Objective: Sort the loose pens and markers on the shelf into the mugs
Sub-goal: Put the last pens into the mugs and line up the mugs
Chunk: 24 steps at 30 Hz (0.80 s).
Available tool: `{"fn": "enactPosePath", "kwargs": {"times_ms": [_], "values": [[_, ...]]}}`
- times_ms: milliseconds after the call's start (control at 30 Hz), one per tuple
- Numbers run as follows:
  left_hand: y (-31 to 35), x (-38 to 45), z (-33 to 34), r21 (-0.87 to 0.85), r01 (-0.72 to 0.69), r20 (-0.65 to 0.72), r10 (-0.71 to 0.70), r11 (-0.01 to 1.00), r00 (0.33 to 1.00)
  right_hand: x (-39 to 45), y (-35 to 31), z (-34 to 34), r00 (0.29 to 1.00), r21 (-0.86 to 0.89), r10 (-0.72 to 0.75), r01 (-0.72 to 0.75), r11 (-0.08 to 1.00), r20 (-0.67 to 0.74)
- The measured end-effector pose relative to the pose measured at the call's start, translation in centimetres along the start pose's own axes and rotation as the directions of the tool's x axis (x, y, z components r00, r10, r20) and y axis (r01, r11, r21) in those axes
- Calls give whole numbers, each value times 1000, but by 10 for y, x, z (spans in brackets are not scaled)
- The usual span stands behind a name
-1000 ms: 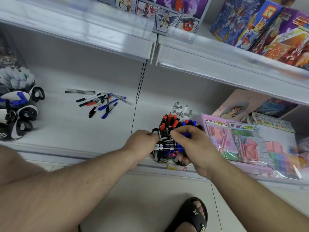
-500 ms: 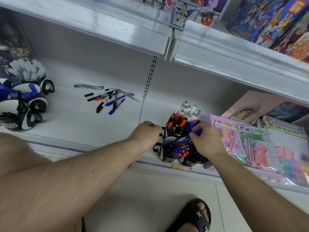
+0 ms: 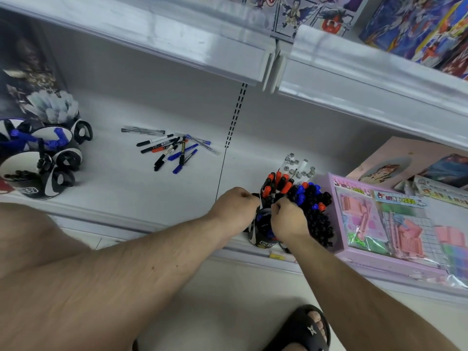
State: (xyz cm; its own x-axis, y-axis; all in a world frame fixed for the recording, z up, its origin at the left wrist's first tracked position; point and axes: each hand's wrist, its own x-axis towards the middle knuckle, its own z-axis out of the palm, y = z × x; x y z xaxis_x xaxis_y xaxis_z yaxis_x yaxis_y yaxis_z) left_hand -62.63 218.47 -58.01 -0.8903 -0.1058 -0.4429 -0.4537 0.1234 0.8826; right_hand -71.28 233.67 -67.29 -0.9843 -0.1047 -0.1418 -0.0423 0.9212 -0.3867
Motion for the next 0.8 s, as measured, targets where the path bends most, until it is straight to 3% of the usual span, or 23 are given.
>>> {"fn": "enactPosePath", "kwargs": {"times_ms": [133,300,400,667,800], "values": [[2,-1,0,-7,4,2,-4,1000,1000,-4,9,16,983,-429,-153,184,885,106],[3,-1,-3,-35,17,-11,-17,999,1000,-5,8,13,977,-534,-171,215,818,131],[2,-1,-3,-34,14,-17,-15,999,1000,-7,7,21,966,-536,-186,256,805,182],[4,-8,-21,-42,1,-55,-4,999,998,-10,-1,13,973,-497,-109,200,844,206],[14,-23,-36,-33,-54,-44,53,998,998,-18,-48,-2,980,-305,-157,188,934,125]]}}
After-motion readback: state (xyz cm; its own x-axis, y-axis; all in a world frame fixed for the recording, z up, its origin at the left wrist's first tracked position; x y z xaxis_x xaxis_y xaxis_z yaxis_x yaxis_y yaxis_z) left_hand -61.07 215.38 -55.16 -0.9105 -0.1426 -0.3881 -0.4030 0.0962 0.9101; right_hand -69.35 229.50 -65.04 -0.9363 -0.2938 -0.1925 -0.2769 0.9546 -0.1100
